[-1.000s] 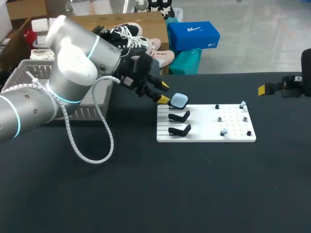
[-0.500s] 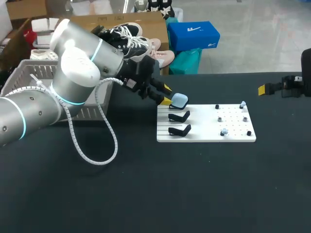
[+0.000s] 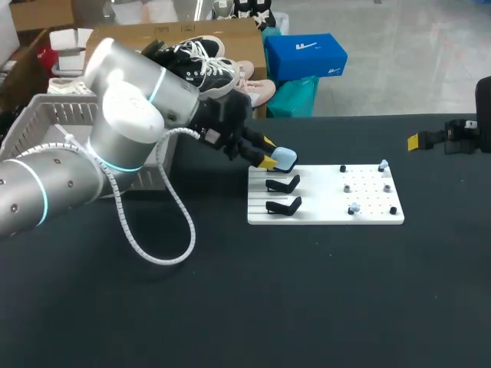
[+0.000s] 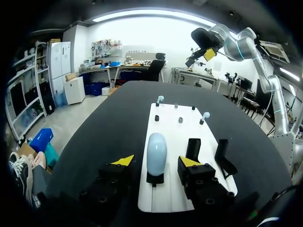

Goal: Pick up each earbud case from the left stands, insert the matching earbuds, close the lid, and place the case in the box.

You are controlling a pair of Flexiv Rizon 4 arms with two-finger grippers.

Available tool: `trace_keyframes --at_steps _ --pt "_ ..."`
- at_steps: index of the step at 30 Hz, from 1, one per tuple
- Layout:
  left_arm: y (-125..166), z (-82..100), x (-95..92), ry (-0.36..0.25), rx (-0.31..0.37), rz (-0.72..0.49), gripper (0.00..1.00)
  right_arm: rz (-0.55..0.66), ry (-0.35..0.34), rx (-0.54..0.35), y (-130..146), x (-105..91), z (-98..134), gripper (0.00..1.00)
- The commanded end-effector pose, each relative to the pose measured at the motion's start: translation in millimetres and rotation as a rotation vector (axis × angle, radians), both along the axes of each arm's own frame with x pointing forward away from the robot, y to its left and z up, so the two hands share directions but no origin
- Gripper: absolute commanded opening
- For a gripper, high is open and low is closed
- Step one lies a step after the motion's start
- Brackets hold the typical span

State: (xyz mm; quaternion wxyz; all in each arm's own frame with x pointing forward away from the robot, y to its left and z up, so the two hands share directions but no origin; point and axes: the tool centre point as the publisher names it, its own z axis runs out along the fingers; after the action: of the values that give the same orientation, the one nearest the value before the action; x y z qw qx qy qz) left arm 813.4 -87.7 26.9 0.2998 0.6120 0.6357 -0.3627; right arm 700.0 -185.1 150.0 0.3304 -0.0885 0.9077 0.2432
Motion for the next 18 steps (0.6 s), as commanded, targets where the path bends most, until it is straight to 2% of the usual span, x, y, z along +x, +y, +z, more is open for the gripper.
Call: trace_keyframes --at_steps 1,3,8,13,18 --pt "-3.5 -4.2 -0.4 -0.006 -0.004 0.011 0.57 0.000 0.000 0.000 0.0 0.0 0.0 1.00" --pt "-4.6 -6.7 0.7 -0.010 -0.002 0.019 0.62 0.000 0.000 0.000 0.0 0.0 0.0 1.00" --pt "-5.5 -9.0 3.2 -0.014 -0.001 0.031 0.61 0.000 0.000 0.000 0.0 0.0 0.0 1.00" --pt "-5.9 -10.9 4.1 -0.011 -0.001 0.044 0.54 0.000 0.000 0.000 0.0 0.0 0.0 1.00" --pt "-7.5 -9.4 4.3 -0.007 -0.006 0.048 0.54 0.000 0.000 0.000 0.0 0.0 0.0 1.00"
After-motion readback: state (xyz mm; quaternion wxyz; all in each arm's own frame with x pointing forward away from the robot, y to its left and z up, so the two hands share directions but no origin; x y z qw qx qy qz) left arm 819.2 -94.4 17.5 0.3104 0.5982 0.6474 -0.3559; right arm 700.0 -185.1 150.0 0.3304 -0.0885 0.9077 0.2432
